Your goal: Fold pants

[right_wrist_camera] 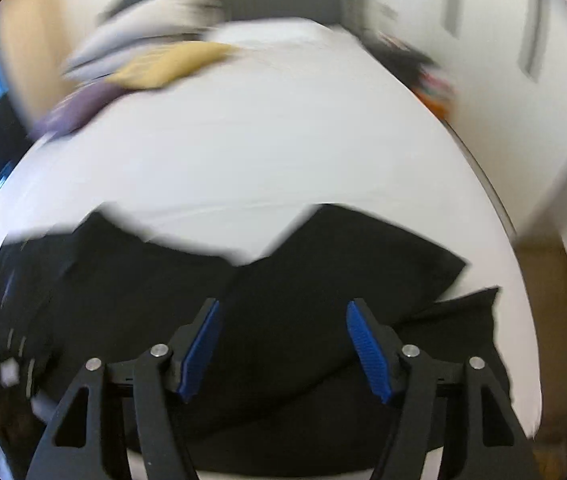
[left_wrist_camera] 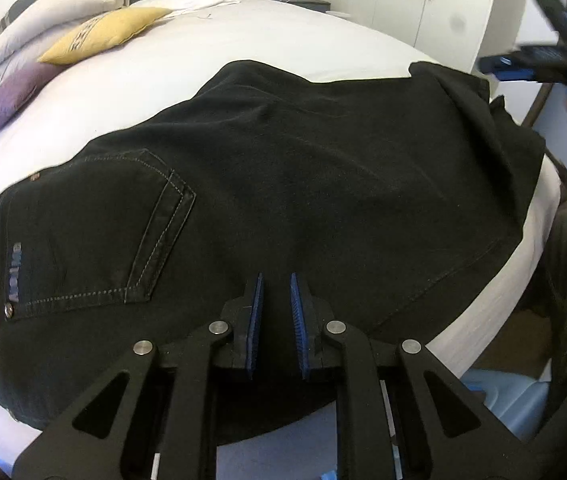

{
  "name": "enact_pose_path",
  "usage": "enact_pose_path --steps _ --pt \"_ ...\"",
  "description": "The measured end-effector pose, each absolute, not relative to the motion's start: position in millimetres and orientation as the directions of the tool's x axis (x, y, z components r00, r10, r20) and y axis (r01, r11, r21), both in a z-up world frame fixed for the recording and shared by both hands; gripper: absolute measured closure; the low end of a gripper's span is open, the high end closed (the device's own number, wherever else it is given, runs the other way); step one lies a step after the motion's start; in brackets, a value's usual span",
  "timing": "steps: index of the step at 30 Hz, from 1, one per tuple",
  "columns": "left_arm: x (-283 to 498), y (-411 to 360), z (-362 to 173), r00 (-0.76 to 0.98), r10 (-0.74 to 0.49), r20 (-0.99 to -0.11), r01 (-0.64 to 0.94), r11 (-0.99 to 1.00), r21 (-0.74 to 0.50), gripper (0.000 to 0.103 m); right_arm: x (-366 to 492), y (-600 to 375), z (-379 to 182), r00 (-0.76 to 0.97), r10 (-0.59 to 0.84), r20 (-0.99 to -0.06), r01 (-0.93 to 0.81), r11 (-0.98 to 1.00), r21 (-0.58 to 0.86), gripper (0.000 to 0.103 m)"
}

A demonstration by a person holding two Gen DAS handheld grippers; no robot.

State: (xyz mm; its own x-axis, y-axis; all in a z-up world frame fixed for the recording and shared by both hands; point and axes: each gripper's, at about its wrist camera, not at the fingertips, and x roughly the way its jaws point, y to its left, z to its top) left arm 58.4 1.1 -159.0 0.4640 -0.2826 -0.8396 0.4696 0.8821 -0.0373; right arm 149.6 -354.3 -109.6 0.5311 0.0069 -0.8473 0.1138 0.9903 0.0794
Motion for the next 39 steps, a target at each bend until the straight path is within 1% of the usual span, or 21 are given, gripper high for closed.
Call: enact_pose_path --steps 2,3,5,7,12,13,14,15,16,17,19,21,26,28,30,31,33,36,37,39 --pt "59 0 -160 0.468 -0.279 -0.838 0.467 0.884 -0.033 0.089 176 -374 -110 0.497 0.018 -0.867 0.187 0.974 0.127 0.032" --pt "58 -3 -159 0.473 -0.272 -0.838 0.468 0.883 -0.023 0.089 192 -377 -114 0.451 0.006 -0.893 0.217 0.969 0.116 0.027" --pt "56 -4 -159 0.489 -0.252 -0.835 0.47 0.883 0.009 0.089 213 -371 -122 0.371 -0.026 -0.928 0.256 0.964 0.076 0.027" --pt "53 -10 -160 0.503 -0.237 -0.831 0.468 0.883 0.031 0.089 232 -360 -128 0.329 -0.041 -0.943 0.26 0.964 0.049 0.027" --pt "52 -9 -162 0.512 -0.252 -0.821 0.449 0.893 0.006 0.089 279 -342 -161 0.213 -0.234 -0.949 0.246 0.953 -0.18 0.028" --pt "51 -6 -161 0.512 -0.255 -0.82 0.449 0.893 0.002 0.089 284 -343 -169 0.19 -0.256 -0.948 0.243 0.948 -0.207 0.029" --pt "52 -7 -161 0.512 -0.257 -0.819 0.45 0.893 0.001 0.089 288 -346 -177 0.162 -0.273 -0.948 0.243 0.942 -0.23 0.033" --pt "52 -7 -161 0.512 -0.258 -0.819 0.451 0.893 0.001 0.089 289 -349 -182 0.15 -0.268 -0.952 0.243 0.943 -0.227 0.046" --pt "52 -8 -161 0.513 -0.259 -0.818 0.451 0.892 0.0 0.089 289 -353 -186 0.15 -0.224 -0.963 0.238 0.953 -0.185 0.055" --pt "49 -4 -161 0.513 -0.261 -0.817 0.451 0.893 -0.002 0.089 289 -355 -187 0.153 -0.202 -0.967 0.24 0.957 -0.162 0.058" --pt "49 0 -161 0.514 -0.265 -0.815 0.449 0.894 -0.008 0.089 283 -362 -182 0.184 -0.174 -0.967 0.246 0.961 -0.126 0.082" --pt "49 0 -161 0.517 -0.262 -0.815 0.448 0.894 -0.004 0.089 274 -375 -171 0.24 -0.124 -0.963 0.262 0.963 -0.059 0.09" --pt "49 -1 -161 0.519 -0.24 -0.82 0.441 0.897 0.017 0.089 223 -412 -132 0.42 -0.02 -0.907 0.326 0.936 0.13 0.093" --pt "49 -2 -161 0.521 -0.229 -0.822 0.434 0.901 0.023 0.089 187 -431 -116 0.513 0.021 -0.858 0.349 0.908 0.231 0.094" --pt "48 -3 -161 0.523 -0.216 -0.824 0.428 0.903 0.034 0.089 144 -452 -111 0.574 0.027 -0.818 0.378 0.878 0.295 0.094" --pt "49 -4 -161 0.524 -0.21 -0.825 0.423 0.905 0.038 0.089 119 -465 -111 0.614 0.048 -0.787 0.384 0.854 0.352 0.094" --pt "49 -7 -160 0.525 -0.195 -0.828 0.413 0.909 0.048 0.089 76 -483 -120 0.645 0.042 -0.763 0.419 0.815 0.4 0.094" --pt "49 -15 -160 0.535 -0.166 -0.828 0.403 0.912 0.077 0.089 35 -518 -158 0.622 0.035 -0.782 0.514 0.735 0.442 0.094" --pt "49 -17 -160 0.539 -0.157 -0.828 0.399 0.913 0.087 0.089 18 -532 -180 0.609 0.068 -0.79 0.558 0.671 0.488 0.094" --pt "49 -23 -161 0.545 -0.132 -0.828 0.393 0.913 0.113 0.089 -1 -538 -195 0.65 0.108 -0.752 0.556 0.607 0.568 0.095"
